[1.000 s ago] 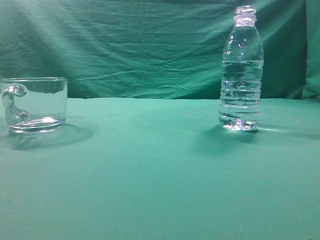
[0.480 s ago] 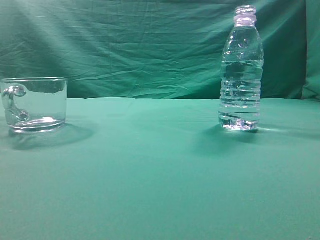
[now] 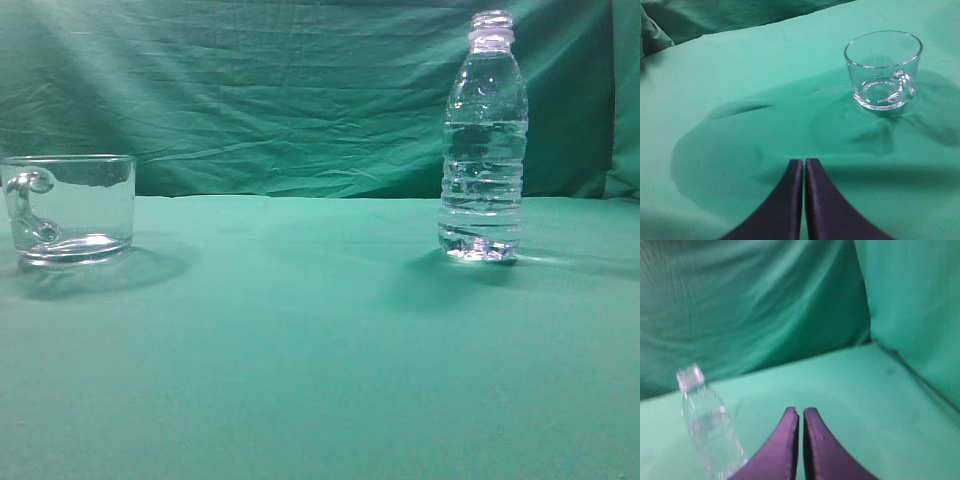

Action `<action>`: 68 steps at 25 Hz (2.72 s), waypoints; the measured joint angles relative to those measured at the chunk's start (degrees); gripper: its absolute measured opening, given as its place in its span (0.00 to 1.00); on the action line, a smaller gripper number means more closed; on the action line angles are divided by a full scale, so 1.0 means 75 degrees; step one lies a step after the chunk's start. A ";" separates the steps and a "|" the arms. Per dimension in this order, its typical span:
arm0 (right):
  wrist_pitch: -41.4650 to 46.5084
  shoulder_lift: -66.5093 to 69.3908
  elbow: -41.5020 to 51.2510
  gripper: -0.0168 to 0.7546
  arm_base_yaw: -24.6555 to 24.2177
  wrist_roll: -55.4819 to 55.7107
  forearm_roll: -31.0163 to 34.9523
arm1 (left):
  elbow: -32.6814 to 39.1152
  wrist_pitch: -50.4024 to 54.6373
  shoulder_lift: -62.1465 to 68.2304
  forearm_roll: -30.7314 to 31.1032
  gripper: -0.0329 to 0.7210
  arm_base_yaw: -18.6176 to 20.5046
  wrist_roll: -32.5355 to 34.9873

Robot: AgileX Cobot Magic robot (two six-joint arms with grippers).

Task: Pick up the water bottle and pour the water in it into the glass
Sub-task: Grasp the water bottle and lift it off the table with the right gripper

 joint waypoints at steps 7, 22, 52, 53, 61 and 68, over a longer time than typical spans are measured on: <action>-0.0162 0.0394 -0.0752 0.02 0.0264 0.0513 0.0127 | 0.0000 0.0000 0.0000 0.0000 0.04 0.0000 0.0000; 0.0691 0.4328 -0.2172 0.02 0.0760 -0.1313 0.0155 | 0.0000 0.0000 0.0000 0.0000 0.04 0.0000 0.0000; -0.4676 1.1498 -0.3484 0.86 0.3586 -0.1227 -0.0859 | 0.0000 0.0000 0.0000 0.0000 0.04 0.0000 0.0000; -0.4704 1.1573 -0.3537 0.86 0.3586 -0.1179 -0.0859 | 0.0000 0.0000 0.0000 0.0000 0.04 0.0000 0.0000; -0.4877 1.1608 -0.3569 0.80 0.3586 -0.1028 -0.0847 | 0.0000 0.0000 0.0000 0.0000 0.04 0.0000 0.0000; -0.4877 1.1608 -0.3569 0.80 0.3586 -0.0670 -0.0847 | 0.0000 0.0000 0.0000 0.0000 0.04 0.0000 0.0000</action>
